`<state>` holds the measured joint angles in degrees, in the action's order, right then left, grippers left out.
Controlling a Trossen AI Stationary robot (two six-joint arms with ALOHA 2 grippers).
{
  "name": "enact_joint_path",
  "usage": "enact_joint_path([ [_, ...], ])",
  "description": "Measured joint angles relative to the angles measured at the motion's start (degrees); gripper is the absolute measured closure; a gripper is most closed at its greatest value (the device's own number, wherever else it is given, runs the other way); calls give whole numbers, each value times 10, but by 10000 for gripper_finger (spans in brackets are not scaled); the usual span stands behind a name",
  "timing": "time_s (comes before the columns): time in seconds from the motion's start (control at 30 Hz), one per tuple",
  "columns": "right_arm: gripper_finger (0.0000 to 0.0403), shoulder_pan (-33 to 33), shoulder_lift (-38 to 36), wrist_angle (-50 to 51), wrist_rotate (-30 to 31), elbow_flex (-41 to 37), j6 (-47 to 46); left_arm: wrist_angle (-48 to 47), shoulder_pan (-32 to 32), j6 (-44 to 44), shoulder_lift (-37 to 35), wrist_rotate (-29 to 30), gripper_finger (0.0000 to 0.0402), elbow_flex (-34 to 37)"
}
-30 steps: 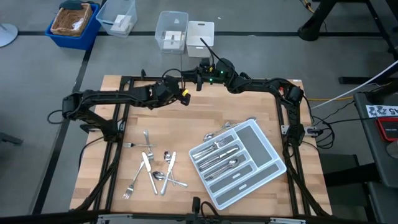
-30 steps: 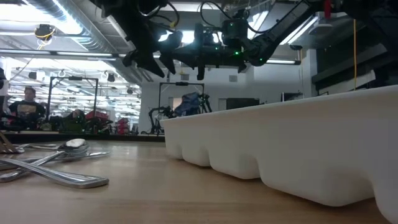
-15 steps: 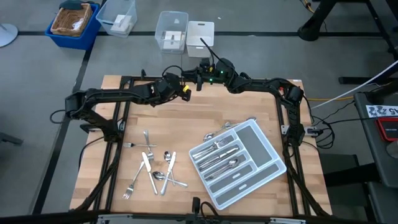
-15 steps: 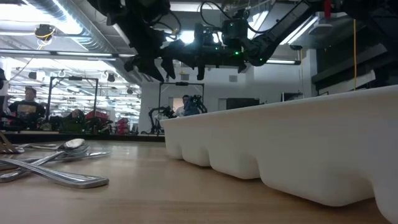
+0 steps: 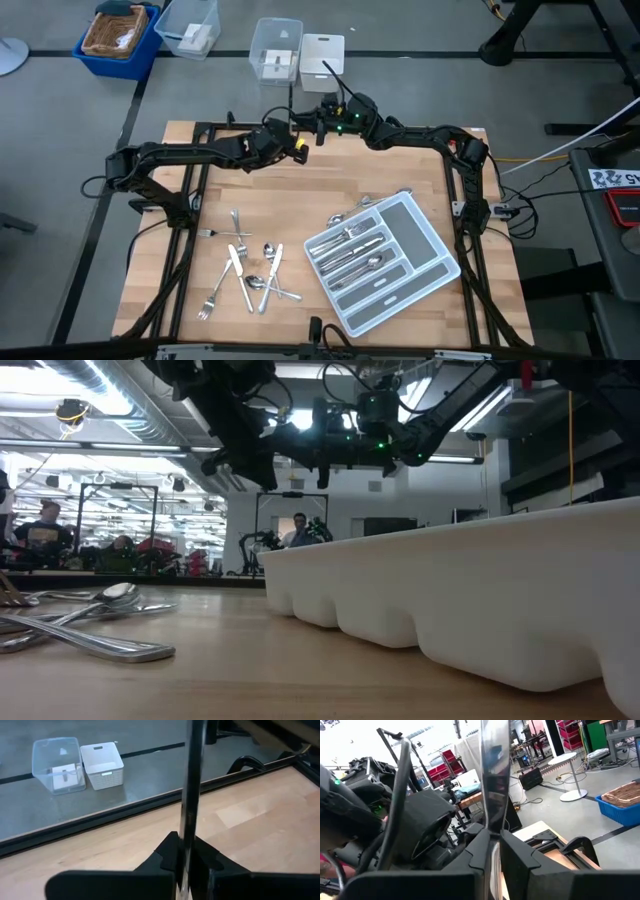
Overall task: Sort silverware
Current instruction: Put the silver table knife into the silverware tray
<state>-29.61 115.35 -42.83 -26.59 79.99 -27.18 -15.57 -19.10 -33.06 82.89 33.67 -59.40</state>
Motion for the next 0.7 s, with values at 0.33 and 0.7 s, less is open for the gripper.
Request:
enact_joint_path([
  [0.33, 359, 0, 0, 6, 0, 0, 0, -1, 0, 0, -2, 0, 394, 0],
  [0.7, 358, -21, -1, 7, -83, 0, -27, -45, 0, 9, -65, -5, 395, 0],
])
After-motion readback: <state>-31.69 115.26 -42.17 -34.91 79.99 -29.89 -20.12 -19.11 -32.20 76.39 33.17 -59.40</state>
